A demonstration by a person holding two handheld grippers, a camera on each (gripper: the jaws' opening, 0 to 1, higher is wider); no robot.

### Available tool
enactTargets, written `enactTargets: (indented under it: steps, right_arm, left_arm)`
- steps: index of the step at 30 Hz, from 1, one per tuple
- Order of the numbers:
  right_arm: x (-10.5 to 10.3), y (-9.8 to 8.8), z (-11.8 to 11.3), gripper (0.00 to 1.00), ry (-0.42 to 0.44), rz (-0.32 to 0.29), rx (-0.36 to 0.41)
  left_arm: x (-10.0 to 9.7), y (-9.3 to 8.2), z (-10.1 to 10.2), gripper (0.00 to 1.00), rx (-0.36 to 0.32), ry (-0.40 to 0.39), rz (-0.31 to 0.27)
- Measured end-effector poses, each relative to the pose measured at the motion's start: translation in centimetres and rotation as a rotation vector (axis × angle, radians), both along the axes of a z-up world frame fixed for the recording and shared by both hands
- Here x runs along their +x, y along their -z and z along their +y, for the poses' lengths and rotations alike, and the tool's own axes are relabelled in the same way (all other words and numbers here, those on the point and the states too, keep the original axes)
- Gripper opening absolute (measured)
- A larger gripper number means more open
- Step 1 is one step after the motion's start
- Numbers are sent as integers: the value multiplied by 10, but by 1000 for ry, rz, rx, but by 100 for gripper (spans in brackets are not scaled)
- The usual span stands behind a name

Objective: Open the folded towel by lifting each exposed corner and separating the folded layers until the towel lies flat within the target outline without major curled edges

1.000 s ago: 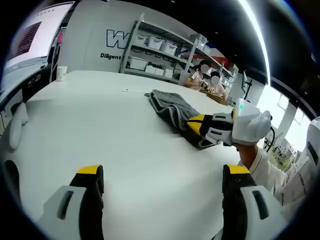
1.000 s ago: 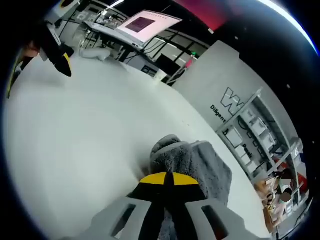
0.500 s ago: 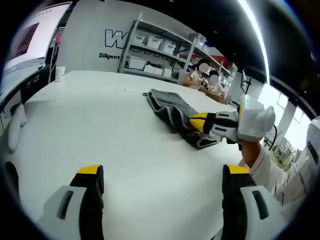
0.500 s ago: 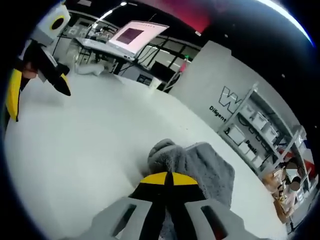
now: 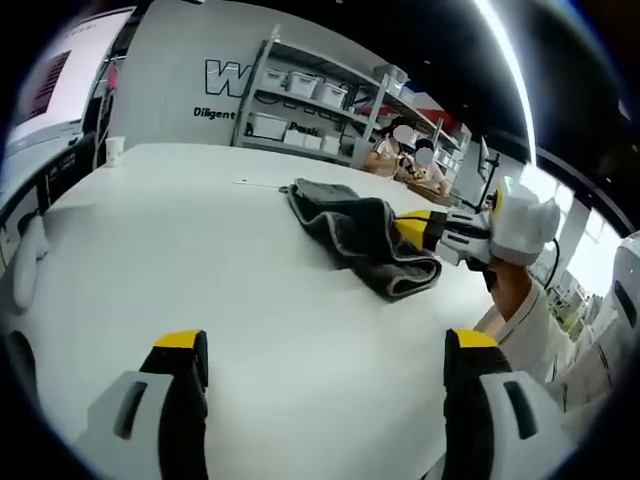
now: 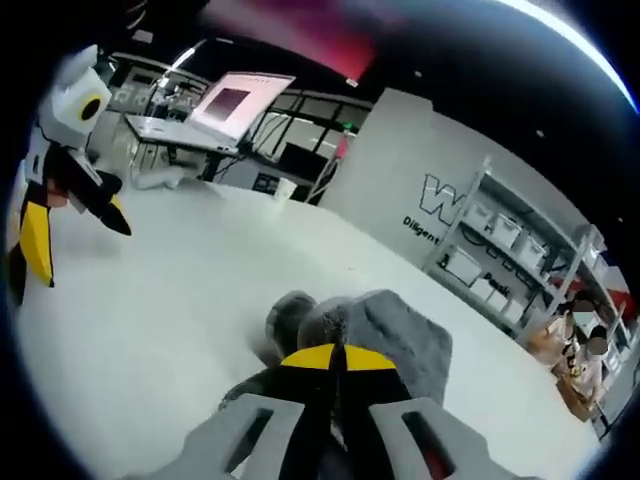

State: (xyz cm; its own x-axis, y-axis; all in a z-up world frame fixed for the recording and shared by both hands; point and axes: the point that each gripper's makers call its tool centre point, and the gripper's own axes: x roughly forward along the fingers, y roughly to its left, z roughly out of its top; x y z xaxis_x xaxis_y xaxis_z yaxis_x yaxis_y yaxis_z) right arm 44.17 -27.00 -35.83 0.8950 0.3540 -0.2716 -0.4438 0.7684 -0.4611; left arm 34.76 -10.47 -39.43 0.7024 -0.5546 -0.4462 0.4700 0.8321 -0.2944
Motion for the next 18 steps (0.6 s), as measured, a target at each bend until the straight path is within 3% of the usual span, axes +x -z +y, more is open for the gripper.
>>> enactTargets:
  steps: [10, 18]
  right_arm:
    - [2, -8, -32, 0, 77, -33, 25]
    - [-1, -8, -61, 0, 135, -22, 79]
  left_arm:
    - [-1, 0, -5, 97, 11, 17, 1]
    - [0, -2, -5, 97, 13, 16, -1]
